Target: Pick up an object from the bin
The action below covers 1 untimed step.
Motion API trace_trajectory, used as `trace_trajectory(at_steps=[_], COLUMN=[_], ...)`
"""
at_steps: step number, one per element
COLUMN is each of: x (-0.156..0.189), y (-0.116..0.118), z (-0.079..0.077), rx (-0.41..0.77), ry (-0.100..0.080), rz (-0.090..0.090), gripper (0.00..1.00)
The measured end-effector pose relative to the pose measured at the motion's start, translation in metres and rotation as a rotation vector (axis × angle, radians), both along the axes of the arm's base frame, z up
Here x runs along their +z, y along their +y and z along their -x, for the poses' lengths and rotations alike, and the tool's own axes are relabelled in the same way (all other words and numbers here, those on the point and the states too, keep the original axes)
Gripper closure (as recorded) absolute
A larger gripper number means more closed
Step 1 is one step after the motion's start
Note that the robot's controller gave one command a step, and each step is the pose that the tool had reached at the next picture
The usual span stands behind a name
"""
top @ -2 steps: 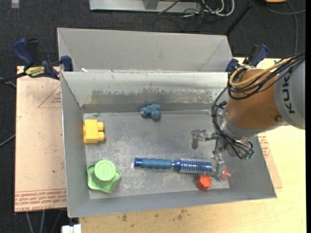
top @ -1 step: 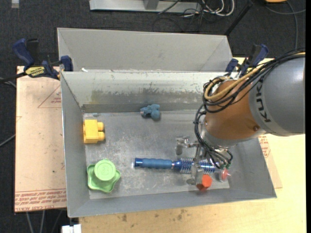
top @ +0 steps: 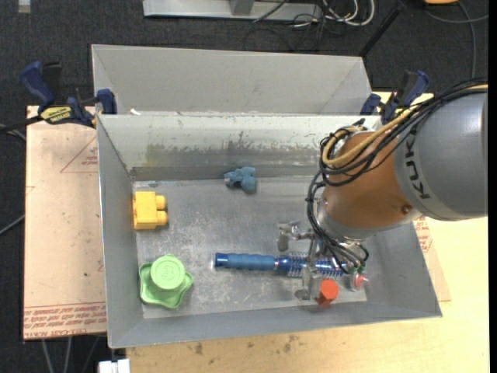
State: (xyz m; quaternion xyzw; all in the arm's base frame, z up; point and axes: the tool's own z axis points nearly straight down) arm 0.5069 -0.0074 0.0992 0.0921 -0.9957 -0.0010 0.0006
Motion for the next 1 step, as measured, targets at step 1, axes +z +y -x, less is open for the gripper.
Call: trace_trajectory(at_steps=[1], x=[-0.0313], y=[-0.0143], z=[-0.0022], rx=[-0.029], ry=[0.001], rz=[0.001], gripper=[0.00])
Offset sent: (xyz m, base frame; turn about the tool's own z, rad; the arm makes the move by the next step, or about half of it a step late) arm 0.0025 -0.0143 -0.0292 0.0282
